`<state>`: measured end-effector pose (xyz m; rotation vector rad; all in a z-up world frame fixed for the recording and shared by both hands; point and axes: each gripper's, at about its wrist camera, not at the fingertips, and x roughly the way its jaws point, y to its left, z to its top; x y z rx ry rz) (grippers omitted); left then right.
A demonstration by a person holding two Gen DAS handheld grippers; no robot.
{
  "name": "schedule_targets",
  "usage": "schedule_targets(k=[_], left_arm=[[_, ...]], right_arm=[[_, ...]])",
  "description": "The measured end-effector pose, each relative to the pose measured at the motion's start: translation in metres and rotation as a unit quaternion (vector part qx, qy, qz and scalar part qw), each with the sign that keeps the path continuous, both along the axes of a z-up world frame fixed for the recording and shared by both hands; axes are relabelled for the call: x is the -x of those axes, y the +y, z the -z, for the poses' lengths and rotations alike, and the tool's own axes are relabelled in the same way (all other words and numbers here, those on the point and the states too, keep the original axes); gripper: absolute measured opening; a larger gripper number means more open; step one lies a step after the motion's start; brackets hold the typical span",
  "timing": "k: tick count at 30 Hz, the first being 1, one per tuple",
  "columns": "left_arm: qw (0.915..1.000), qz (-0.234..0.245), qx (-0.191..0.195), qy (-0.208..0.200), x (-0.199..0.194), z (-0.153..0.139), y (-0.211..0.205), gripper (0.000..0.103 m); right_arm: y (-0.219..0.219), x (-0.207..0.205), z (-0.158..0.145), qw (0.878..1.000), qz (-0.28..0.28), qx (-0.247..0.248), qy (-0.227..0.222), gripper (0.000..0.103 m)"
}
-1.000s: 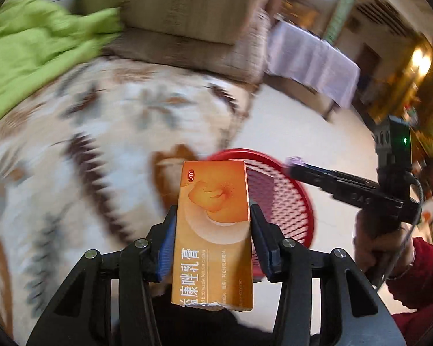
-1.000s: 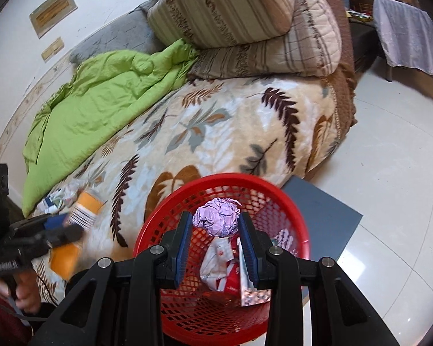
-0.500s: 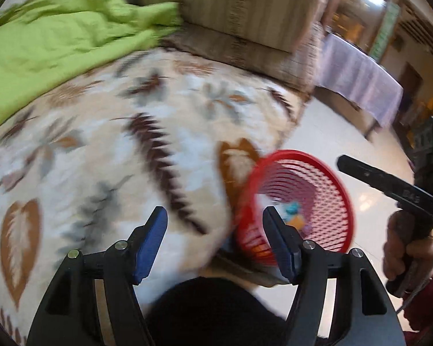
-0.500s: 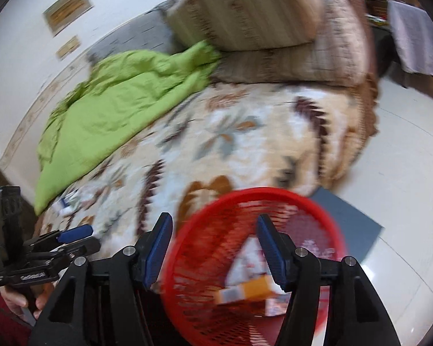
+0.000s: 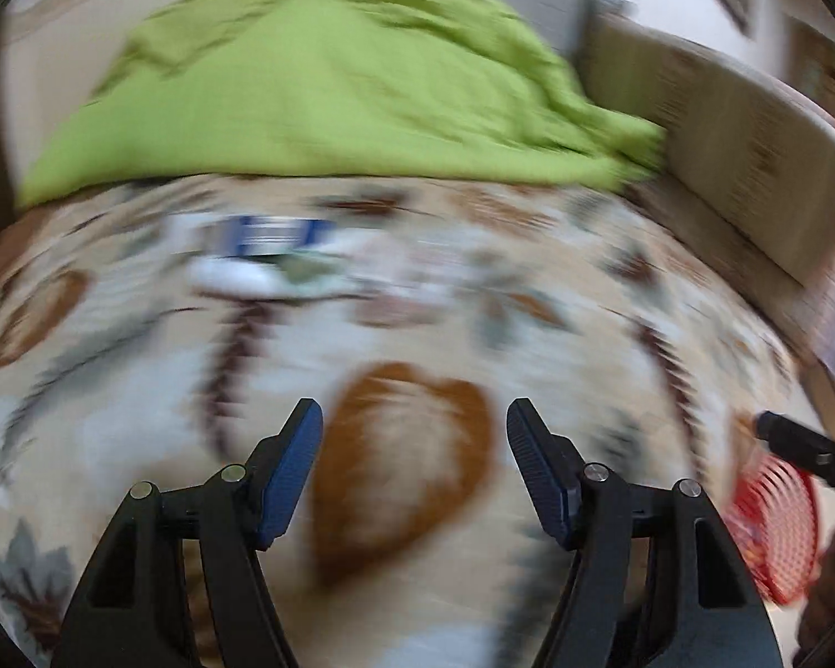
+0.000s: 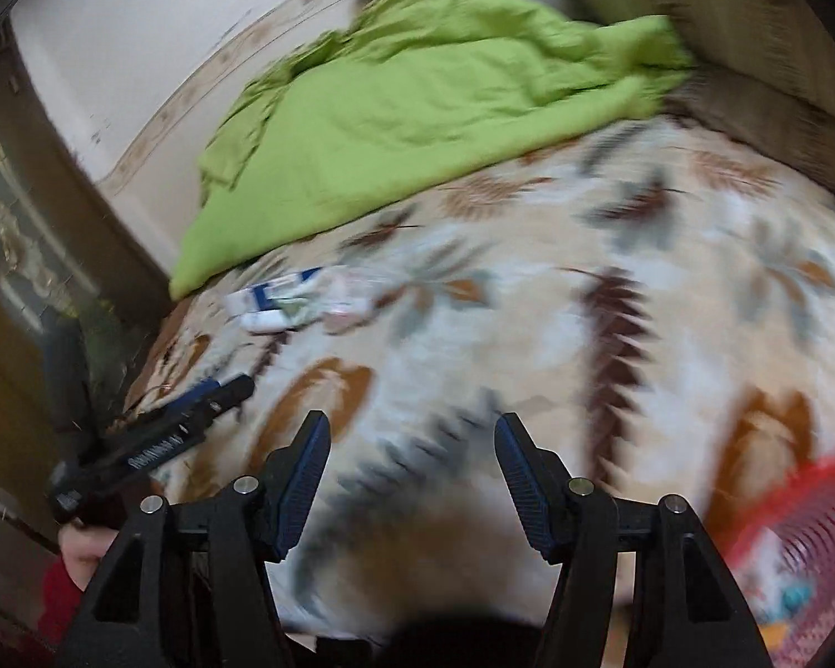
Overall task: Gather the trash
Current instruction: 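Move both open tools back to the trash on the bed, then grasp the white glove with the left tool while the right grasps the clear plastic bag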
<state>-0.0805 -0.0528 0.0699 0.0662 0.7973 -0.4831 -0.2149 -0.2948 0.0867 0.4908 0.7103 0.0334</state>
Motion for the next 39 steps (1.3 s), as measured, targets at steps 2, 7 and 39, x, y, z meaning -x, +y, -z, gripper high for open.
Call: schedule_targets(k=[2, 7, 39], left_arm=[[0.9994, -0.032, 0.003, 0.011, -0.016, 0.009, 0.020, 0.068], [0.9979, -0.057, 0.024, 0.019, -0.038, 0.015, 0.055, 0.068], [0.9964, 0.031, -0.053, 0.057, -0.153, 0.052, -0.075, 0.022]], right_arm=[[0.012, -0.034, 0.004, 1.000, -0.011, -0.001, 0.009, 0.068], [0.030, -0.134, 0.029, 0.999, -0.006, -0.016, 0.040, 0.068], [0.020, -0.117, 0.045, 0.998, 0.065, -0.007, -0.019, 0.030]])
